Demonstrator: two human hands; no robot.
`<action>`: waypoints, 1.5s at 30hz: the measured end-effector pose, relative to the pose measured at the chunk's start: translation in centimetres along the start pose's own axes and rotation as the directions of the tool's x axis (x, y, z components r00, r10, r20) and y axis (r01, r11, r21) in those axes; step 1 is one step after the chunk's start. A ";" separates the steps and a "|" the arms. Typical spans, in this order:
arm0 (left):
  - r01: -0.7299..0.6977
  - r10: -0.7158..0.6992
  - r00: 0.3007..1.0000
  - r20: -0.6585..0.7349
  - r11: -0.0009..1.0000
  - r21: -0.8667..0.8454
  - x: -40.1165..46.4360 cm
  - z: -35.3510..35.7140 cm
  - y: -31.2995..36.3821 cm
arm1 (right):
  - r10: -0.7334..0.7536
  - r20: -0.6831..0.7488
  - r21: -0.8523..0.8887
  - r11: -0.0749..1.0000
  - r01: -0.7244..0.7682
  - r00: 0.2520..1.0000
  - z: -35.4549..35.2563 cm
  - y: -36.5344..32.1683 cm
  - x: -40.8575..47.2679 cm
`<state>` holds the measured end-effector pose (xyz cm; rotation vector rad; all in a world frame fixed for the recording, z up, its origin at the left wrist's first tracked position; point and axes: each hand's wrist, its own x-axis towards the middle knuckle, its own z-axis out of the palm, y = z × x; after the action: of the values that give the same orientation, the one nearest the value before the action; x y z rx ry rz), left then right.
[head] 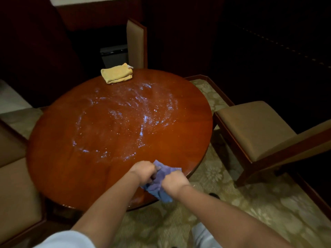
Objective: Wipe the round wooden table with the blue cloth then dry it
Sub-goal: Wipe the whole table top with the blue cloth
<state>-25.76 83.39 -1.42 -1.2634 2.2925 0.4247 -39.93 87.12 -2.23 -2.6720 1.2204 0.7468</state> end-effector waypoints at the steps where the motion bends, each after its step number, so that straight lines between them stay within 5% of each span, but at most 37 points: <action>1: 0.010 -0.010 1.000 -0.023 0.999 0.035 0.4 -0.1 -0.2 | -0.012 0.017 -0.026 1.000 0.013 1.000 -0.1 0.2 -0.1; 7: 0.060 -0.057 0.996 0.065 0.997 -0.041 1.8 -2.4 2.3 | 0.105 -0.060 0.000 0.994 -0.105 0.993 2.0 3.5 0.4; 14: 0.009 -0.007 0.997 -0.075 1.000 0.022 5.9 -3.7 5.3 | 0.165 -0.109 -0.012 0.986 -0.167 0.980 3.5 9.9 0.2; 22: -0.041 0.046 0.997 -0.066 0.997 0.069 12.0 -6.7 6.3 | 0.290 -0.062 0.056 0.957 -0.286 0.955 3.6 16.6 1.0; 45: 0.084 -0.082 0.996 -0.032 0.995 0.051 29.1 -17.3 4.0 | 0.192 -0.042 0.115 0.976 -0.187 0.980 0.9 36.3 10.7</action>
<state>-46.91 56.77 -2.86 -1.3420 2.2509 0.3165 -61.02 55.78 -4.46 -2.5271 1.5002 0.6140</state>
